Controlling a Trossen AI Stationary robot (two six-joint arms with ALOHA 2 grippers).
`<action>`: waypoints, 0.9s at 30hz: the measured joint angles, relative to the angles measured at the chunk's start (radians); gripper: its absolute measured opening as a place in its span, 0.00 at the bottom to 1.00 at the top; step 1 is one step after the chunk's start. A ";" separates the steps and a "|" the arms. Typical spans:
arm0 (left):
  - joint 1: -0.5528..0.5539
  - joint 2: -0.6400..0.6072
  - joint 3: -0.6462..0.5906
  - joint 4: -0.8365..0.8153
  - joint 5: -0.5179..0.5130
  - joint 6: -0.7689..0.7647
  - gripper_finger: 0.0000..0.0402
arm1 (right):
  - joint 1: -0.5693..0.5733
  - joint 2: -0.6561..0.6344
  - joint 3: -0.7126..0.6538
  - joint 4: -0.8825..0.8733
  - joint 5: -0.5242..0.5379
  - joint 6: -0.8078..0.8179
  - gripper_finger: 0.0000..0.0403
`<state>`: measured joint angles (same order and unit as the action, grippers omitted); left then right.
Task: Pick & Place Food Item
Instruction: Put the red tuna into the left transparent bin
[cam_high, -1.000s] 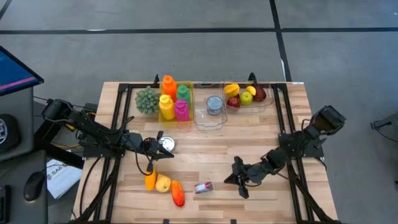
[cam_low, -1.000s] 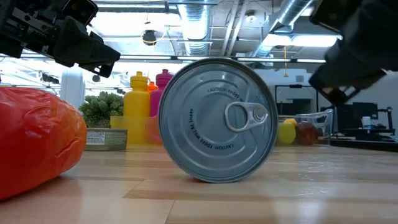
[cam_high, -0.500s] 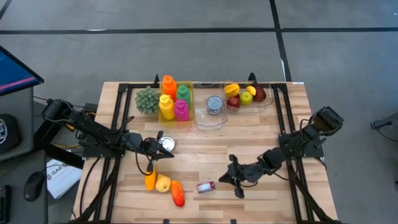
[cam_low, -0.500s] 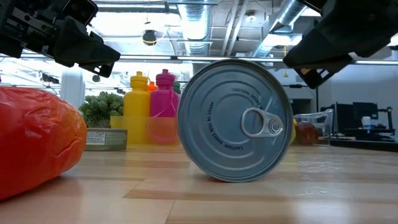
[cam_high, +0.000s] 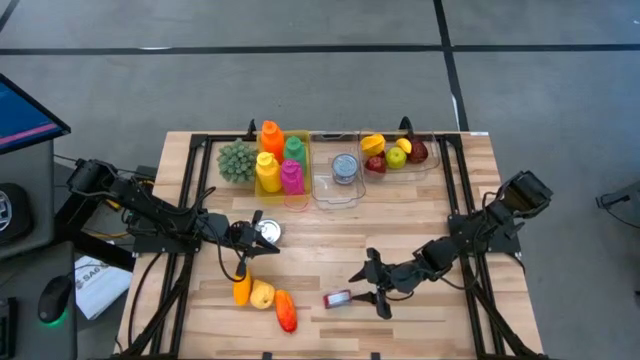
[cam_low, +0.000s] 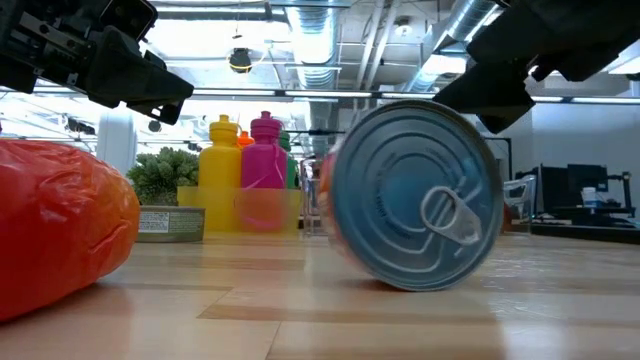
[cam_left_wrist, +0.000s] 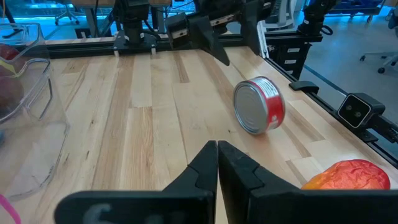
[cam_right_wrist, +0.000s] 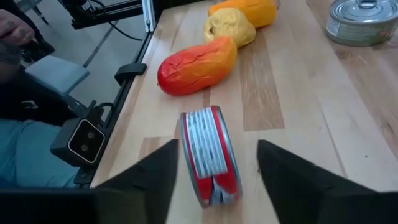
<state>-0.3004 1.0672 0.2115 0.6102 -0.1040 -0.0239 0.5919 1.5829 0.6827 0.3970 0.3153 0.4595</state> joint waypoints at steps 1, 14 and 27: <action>0.000 0.000 0.000 0.000 0.000 0.000 0.01 | 0.000 0.000 0.000 -0.004 0.000 0.000 0.58; 0.000 0.000 0.000 0.000 0.000 0.000 0.01 | -0.020 0.008 0.000 -0.037 -0.001 -0.015 0.78; 0.000 0.000 0.000 0.000 0.000 0.000 0.01 | -0.001 0.008 0.000 -0.105 -0.030 -0.015 0.79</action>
<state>-0.3004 1.0672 0.2115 0.6098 -0.1036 -0.0242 0.5904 1.5909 0.6827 0.2925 0.2848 0.4446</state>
